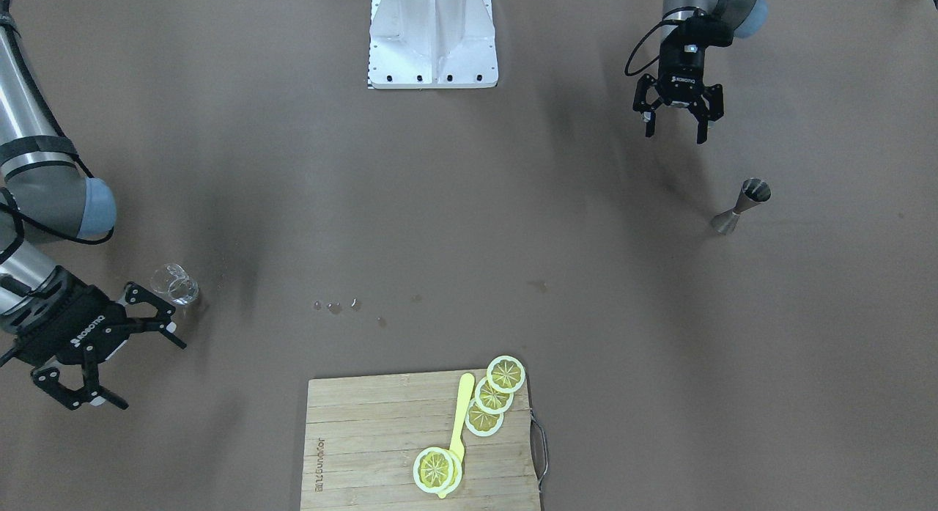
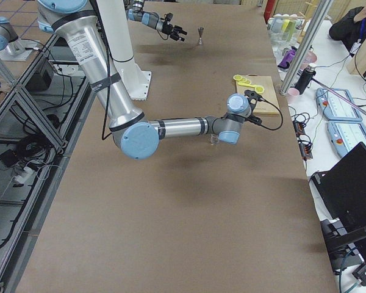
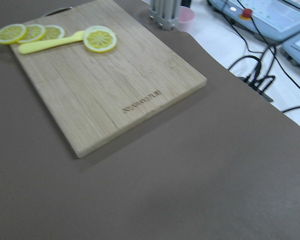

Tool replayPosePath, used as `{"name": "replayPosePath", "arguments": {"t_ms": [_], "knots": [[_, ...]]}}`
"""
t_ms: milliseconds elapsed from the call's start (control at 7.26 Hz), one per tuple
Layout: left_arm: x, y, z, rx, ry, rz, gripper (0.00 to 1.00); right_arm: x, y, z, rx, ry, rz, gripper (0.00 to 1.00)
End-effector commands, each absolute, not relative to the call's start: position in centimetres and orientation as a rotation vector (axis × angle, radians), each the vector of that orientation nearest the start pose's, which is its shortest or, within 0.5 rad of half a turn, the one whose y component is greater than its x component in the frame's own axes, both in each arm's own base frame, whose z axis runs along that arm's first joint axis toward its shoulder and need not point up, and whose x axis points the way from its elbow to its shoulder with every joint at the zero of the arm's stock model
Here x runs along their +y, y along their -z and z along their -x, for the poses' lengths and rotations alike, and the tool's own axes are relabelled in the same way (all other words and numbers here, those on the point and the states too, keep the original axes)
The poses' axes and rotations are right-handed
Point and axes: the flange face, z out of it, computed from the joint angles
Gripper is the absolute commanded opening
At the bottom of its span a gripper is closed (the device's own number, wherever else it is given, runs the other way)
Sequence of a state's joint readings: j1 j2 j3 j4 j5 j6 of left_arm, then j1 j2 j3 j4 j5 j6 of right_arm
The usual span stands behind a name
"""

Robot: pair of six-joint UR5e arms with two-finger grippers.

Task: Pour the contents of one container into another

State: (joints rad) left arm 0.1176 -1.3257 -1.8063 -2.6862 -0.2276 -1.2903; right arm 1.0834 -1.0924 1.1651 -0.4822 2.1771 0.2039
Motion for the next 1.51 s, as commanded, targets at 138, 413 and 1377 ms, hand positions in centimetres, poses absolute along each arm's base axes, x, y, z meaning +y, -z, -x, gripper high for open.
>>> {"name": "replayPosePath", "arguments": {"t_ms": [138, 413, 1377], "knots": [[-19.1, -47.3, -40.8, 0.644, 0.299, -1.286, 0.99, -66.4, -49.2, 18.9, -0.793, 0.421, -0.544, 1.00], [-21.6, -44.2, -41.8, 0.667, 0.334, -1.221, 0.99, -64.9, -52.6, 16.2, -0.766, 0.310, -0.266, 1.00], [-39.8, -35.9, -39.1, 0.749, 0.171, -0.959, 0.99, -54.9, -56.7, 3.1, -0.634, 0.023, 0.034, 1.00]]}}
